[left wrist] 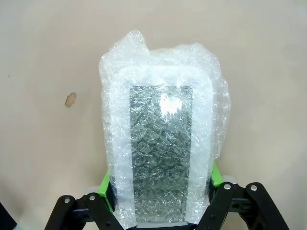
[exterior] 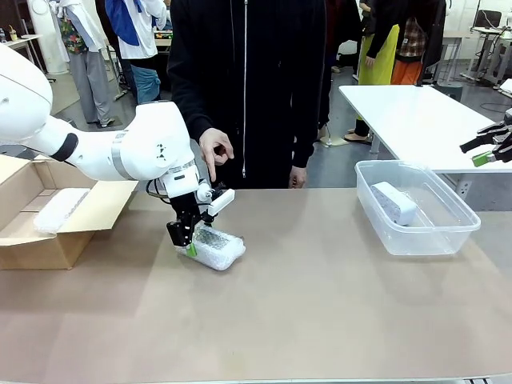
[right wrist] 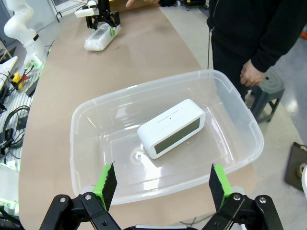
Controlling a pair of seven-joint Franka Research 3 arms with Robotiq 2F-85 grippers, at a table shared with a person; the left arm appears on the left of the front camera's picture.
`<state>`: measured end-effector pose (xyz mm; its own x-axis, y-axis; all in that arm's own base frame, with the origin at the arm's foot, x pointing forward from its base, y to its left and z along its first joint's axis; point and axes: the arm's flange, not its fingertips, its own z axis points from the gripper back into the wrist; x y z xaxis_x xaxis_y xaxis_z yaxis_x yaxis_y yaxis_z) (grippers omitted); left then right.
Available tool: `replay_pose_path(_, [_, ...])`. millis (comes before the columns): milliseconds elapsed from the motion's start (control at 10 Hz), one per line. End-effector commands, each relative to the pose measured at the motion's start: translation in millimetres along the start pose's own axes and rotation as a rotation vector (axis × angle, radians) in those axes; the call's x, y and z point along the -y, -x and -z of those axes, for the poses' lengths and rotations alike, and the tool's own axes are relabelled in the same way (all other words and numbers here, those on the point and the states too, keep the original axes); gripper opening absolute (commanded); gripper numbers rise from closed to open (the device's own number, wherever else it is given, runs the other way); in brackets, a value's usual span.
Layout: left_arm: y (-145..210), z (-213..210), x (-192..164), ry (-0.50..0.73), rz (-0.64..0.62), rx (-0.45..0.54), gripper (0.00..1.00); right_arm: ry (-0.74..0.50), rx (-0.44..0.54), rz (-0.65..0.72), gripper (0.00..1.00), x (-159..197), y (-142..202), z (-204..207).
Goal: Separate and place wrapped and unwrapped clocks.
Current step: Pick up the Digital clock indicated by the person.
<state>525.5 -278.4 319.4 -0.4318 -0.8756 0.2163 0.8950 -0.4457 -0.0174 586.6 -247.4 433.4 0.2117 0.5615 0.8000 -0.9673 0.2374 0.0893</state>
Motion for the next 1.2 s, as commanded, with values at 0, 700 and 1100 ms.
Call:
replay_pose_path(0, [3.5,-14.1,-6.5,0.019,-0.107,-0.013,0.00,0.003,0.001,0.001,1.00,-0.4,-0.5,1.1])
replay_pose_path(700, [-23.7,-99.6,-6.9,-0.047,-0.156,-0.066,0.23,0.003,0.001,0.001,1.00,-0.4,-0.5,1.1])
replay_pose_path(1100, [-29.5,-105.7,-7.0,-0.052,-0.154,-0.083,0.00,0.003,0.001,0.001,1.00,-0.4,-0.5,1.1])
